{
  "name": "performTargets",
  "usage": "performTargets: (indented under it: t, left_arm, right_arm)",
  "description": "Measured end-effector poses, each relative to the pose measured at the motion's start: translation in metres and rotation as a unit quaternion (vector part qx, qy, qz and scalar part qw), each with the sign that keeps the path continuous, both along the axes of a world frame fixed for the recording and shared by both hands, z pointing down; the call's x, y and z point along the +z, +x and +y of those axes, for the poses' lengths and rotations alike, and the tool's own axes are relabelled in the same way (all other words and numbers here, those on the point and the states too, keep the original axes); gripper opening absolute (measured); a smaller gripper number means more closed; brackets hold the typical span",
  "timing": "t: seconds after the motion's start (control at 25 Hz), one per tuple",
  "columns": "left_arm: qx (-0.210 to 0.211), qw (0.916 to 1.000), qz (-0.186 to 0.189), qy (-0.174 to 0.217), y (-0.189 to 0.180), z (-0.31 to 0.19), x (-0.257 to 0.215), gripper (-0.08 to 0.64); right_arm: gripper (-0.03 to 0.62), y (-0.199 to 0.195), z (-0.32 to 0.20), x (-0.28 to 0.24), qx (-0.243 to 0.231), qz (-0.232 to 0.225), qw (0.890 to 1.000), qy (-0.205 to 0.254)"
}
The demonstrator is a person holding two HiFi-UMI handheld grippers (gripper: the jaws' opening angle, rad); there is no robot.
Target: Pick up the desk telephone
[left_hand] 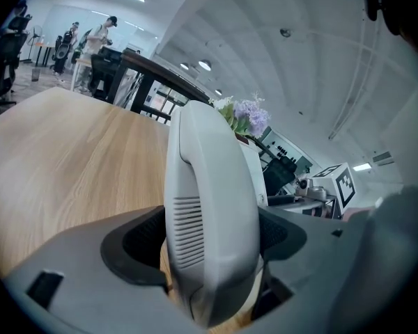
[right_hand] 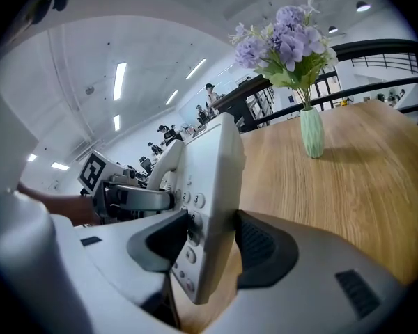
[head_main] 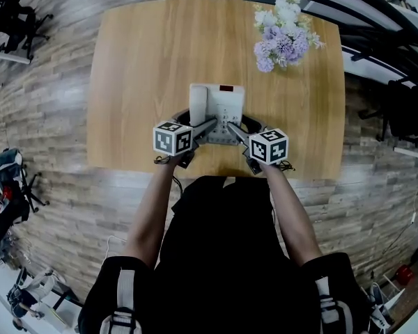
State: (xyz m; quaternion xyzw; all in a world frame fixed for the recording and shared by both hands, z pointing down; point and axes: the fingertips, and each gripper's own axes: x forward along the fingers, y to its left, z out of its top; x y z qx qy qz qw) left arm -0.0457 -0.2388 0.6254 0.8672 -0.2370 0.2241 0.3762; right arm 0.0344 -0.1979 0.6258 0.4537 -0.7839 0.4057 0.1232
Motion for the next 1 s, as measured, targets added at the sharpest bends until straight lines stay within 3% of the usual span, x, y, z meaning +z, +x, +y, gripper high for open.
performTargets:
  t: [0.44, 1.0]
  left_arm:
    - [-0.001, 0.9998, 0.013, 0.018, 0.007, -0.004, -0.022, 0.391]
    - [0.013, 0.9968, 0.028, 0.075, 0.028, -0.022, -0.071, 0.388]
  right_arm:
    - [0.225, 0.008, -0.003, -0.024, 0.001, 0.02, 0.999, 0.024]
    - [0.224, 0.027, -0.018, -0.072, 0.015, 0.035, 0.996, 0.083]
